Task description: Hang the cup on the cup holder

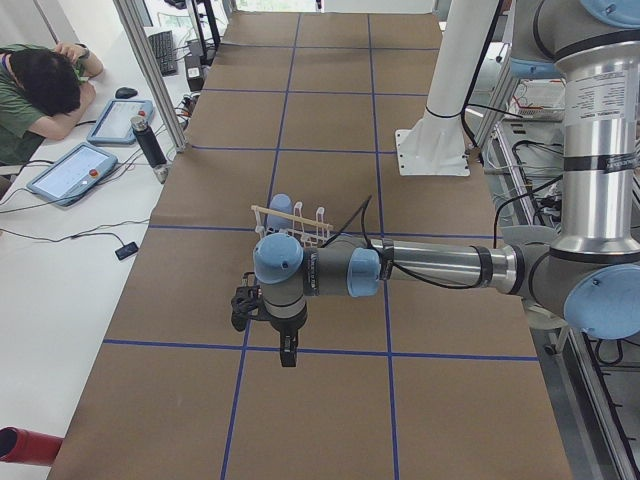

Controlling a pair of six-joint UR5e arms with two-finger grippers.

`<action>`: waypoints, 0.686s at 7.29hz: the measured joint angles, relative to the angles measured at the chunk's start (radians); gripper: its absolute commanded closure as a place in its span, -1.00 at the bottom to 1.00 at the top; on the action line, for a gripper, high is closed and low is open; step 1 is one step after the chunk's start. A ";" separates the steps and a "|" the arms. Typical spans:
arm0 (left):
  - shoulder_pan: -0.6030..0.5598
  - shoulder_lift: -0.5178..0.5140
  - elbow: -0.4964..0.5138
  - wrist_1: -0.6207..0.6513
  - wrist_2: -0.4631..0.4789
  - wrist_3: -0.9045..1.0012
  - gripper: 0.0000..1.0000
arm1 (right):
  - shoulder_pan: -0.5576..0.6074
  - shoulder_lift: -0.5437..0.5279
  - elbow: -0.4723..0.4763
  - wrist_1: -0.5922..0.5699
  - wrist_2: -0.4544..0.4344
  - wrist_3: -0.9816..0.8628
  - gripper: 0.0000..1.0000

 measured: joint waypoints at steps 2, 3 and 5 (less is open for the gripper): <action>0.000 0.000 -0.001 0.000 0.000 0.000 -0.98 | 0.002 0.000 -0.026 0.044 0.000 0.001 -1.00; 0.000 0.000 -0.001 0.000 0.000 0.000 -0.98 | 0.003 0.002 -0.025 0.049 0.000 0.002 -1.00; 0.000 -0.002 0.002 0.000 0.000 0.000 -0.98 | 0.004 0.005 -0.022 0.051 0.001 0.003 -1.00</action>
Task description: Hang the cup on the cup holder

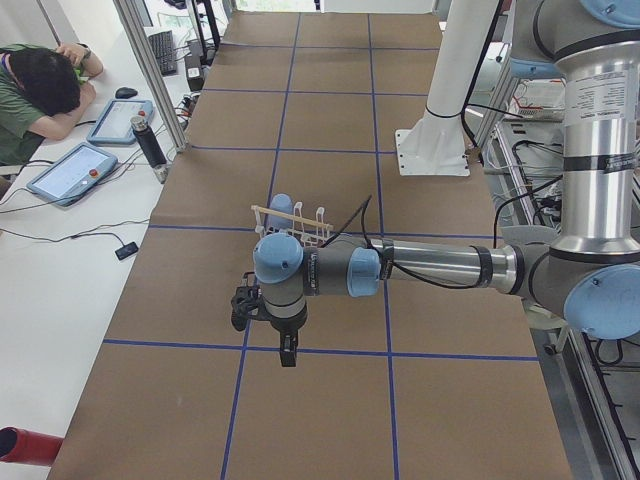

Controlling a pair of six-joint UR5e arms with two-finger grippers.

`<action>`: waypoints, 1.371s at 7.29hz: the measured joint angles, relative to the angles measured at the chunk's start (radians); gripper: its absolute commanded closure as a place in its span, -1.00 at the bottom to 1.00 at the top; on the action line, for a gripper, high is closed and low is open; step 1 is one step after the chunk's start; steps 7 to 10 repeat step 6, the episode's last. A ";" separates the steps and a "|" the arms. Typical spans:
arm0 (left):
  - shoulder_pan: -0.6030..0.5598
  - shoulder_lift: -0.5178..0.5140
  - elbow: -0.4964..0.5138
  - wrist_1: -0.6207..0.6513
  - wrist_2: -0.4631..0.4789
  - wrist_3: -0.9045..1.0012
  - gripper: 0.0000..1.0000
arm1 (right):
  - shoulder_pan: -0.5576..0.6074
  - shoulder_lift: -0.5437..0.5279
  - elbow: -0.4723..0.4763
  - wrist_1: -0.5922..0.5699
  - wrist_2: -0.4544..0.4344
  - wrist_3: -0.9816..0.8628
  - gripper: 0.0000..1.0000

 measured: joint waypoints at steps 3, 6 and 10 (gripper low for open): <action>0.001 -0.008 0.005 0.000 0.000 0.000 -0.98 | 0.008 0.000 0.022 0.001 0.002 0.000 -1.00; 0.001 -0.014 0.008 0.001 0.001 0.000 -0.98 | 0.011 0.007 0.022 0.002 0.002 0.000 -1.00; 0.001 -0.014 0.008 0.001 0.001 0.000 -0.98 | 0.011 0.007 0.022 0.002 0.002 0.000 -1.00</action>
